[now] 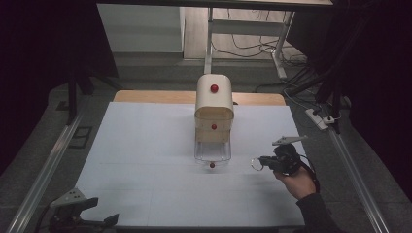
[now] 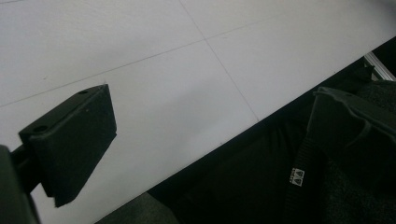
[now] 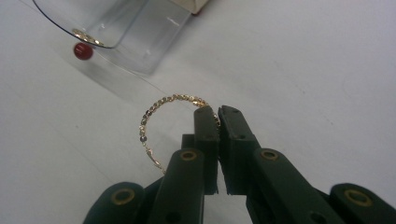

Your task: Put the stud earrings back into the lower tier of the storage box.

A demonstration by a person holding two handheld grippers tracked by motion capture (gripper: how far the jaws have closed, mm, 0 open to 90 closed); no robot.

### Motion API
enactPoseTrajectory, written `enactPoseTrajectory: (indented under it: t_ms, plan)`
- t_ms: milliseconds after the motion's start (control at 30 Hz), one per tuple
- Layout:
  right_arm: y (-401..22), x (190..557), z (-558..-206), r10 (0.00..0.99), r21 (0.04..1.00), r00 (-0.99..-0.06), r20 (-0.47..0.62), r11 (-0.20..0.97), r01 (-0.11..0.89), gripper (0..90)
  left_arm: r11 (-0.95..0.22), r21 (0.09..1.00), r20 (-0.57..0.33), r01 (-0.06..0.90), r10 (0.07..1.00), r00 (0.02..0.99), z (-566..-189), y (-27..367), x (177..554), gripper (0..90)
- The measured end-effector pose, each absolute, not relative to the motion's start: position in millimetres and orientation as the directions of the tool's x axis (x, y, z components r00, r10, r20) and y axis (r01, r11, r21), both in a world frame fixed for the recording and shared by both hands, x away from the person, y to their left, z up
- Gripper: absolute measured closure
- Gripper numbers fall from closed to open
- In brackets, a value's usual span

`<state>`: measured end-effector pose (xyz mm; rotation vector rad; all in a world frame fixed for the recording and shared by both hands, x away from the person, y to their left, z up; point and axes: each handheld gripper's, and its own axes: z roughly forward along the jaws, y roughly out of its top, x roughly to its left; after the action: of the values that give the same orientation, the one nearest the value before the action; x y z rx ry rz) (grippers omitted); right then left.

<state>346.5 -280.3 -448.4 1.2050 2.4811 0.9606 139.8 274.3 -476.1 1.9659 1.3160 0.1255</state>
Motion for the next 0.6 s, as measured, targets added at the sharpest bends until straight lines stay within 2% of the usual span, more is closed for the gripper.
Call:
enactPoseTrajectory:
  t_ms: [600]
  plan:
    - [-255,342,-436,0.719,0.698,-0.686,0.115,0.433,0.570,86.8,-0.182,0.627,-0.315,0.758,0.830,0.460,-476,275,139,1.5]
